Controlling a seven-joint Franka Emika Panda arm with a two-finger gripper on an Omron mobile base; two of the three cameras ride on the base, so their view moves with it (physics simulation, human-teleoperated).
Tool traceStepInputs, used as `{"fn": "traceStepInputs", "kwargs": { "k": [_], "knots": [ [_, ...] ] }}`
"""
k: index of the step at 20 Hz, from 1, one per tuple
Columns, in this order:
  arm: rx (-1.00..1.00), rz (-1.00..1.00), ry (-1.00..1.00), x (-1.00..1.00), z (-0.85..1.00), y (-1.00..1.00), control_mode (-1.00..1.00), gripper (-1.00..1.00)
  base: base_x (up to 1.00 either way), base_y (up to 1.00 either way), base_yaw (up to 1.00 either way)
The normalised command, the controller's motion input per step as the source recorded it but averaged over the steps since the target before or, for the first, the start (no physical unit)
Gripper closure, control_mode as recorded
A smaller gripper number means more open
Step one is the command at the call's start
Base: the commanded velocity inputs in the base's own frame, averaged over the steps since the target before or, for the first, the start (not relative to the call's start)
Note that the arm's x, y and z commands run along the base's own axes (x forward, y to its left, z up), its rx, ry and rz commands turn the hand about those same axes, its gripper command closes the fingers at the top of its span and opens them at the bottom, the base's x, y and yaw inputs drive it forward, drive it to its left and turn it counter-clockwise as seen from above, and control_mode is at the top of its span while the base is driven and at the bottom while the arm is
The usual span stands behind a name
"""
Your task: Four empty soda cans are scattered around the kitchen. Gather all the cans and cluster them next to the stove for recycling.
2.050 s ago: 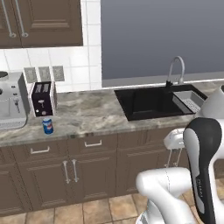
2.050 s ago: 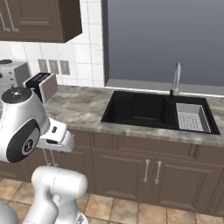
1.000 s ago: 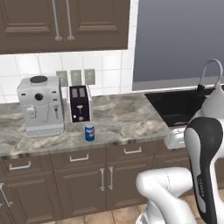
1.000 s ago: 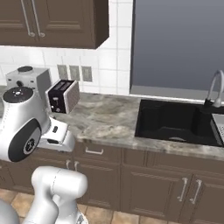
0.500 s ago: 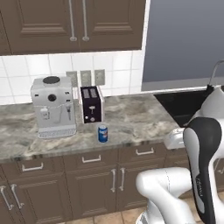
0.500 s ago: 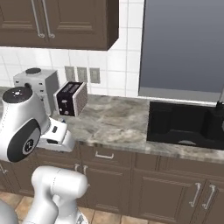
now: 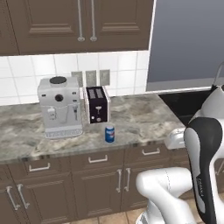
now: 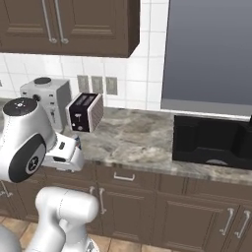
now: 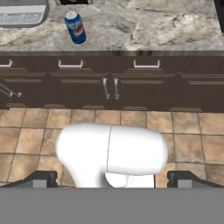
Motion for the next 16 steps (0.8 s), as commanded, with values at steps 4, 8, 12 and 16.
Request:
{"fn": "traceStepInputs", "kwargs": {
  "k": [4, 8, 12, 16],
  "knots": [
    [0.00, 0.00, 0.00, 0.00, 0.00, 0.00, 1.00, -1.00, 0.31, 0.33, 0.00],
    [0.00, 0.00, 0.00, 0.00, 0.00, 0.00, 1.00, -1.00, 0.34, 0.29, 0.00],
    [0.00, 0.00, 0.00, 0.00, 0.00, 0.00, 1.00, -1.00, 0.31, 0.29, 0.00],
    [0.00, 0.00, 0.00, 0.00, 0.00, 0.00, 1.00, -1.00, 0.30, 0.31, 0.00]
  ]
}}
